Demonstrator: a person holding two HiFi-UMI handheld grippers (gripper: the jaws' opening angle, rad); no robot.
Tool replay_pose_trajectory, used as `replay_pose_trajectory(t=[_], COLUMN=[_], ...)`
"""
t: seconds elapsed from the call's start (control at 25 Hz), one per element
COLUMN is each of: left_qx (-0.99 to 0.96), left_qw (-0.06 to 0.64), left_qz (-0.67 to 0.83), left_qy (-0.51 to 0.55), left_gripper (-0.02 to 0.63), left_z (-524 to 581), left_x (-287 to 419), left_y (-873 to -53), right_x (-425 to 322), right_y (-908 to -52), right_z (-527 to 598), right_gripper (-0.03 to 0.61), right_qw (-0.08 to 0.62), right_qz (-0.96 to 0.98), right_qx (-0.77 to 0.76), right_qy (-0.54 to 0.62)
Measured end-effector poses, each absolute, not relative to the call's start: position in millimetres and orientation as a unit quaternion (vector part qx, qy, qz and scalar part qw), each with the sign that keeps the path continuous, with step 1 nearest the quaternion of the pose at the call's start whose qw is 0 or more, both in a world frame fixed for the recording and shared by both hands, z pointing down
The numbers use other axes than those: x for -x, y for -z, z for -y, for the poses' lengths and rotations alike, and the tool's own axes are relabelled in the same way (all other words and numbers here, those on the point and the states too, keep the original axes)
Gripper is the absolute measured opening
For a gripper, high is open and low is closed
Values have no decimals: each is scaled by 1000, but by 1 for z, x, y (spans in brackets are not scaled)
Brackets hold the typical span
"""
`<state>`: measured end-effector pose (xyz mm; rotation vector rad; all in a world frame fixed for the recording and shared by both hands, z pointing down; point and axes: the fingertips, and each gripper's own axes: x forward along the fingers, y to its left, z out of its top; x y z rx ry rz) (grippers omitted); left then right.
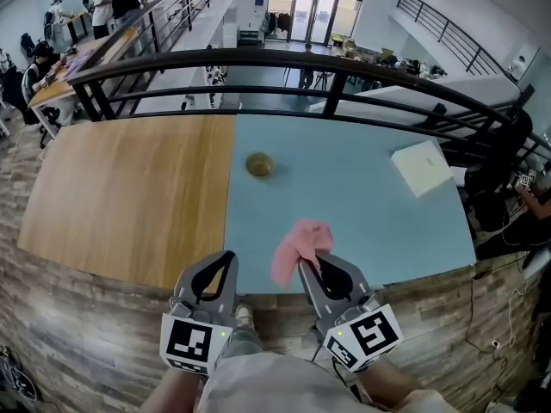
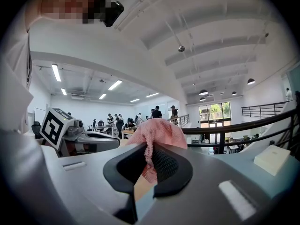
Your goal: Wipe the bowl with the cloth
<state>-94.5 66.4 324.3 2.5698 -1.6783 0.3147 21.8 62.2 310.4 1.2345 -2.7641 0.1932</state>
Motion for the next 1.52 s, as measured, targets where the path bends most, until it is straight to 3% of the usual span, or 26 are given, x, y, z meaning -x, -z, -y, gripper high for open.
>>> replay_pose_trajectory(t=[0.76,1.52], left_qx=[-861,-845], left_qw=[32,65], left_qz=[495,520], left_qy=[-115,-111], left_gripper=[3,3], left_z=[74,109], left_x=[163,155], left_y=[-348,-366], right_x=[49,35], right_y=[-322,-348], right_z=[74,112], right_gripper=[29,29], right_qw=[57,86], right_qz=[887,889], right_qx=[-455,-442], right_qy=[-64,-86])
